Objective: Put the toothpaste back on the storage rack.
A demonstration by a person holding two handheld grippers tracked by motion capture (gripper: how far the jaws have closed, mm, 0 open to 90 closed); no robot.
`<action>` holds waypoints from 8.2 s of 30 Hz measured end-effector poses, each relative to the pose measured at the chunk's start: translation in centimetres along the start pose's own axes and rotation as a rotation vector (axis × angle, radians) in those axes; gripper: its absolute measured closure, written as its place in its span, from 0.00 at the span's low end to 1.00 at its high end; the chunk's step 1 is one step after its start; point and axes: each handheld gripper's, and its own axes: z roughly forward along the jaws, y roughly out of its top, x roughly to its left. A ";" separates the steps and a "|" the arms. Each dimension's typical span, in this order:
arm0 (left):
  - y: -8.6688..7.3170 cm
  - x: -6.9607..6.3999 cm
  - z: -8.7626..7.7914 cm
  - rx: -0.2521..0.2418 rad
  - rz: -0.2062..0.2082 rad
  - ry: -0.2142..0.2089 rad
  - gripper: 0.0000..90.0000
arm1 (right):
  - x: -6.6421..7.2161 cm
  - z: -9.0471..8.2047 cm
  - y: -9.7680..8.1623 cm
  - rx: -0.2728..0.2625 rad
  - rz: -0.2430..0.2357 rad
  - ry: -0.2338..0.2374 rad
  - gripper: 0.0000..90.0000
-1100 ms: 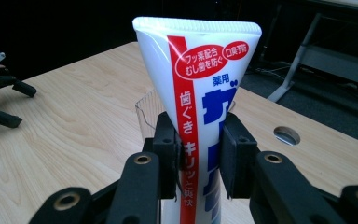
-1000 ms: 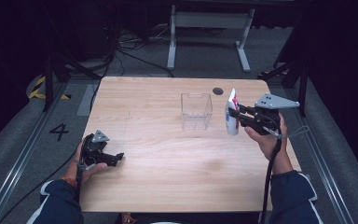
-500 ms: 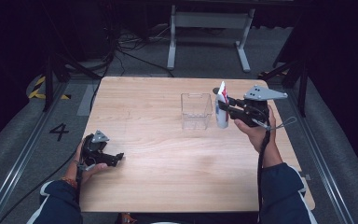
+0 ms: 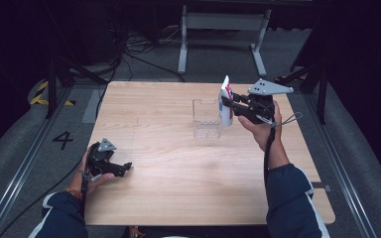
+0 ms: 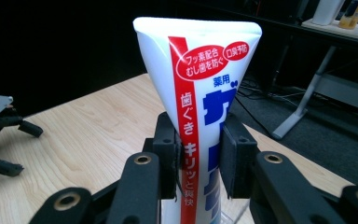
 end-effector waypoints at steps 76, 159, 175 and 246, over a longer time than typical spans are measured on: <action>-0.3 -0.1 -0.2 -0.015 0.006 0.006 0.02 | -2.0 10.2 -6.2 0.200 0.061 -0.075 0.79; -0.4 -0.2 -0.3 -0.013 0.000 0.012 0.02 | -0.2 4.2 -7.9 0.298 -0.086 -0.096 0.41; -0.4 -0.2 -0.3 -0.013 -0.006 0.011 0.02 | -0.3 2.0 -9.2 0.313 -0.145 -0.091 0.36; -0.4 -0.2 -0.4 -0.009 -0.001 0.016 0.02 | -3.8 -8.5 -22.5 0.463 0.000 -0.189 0.28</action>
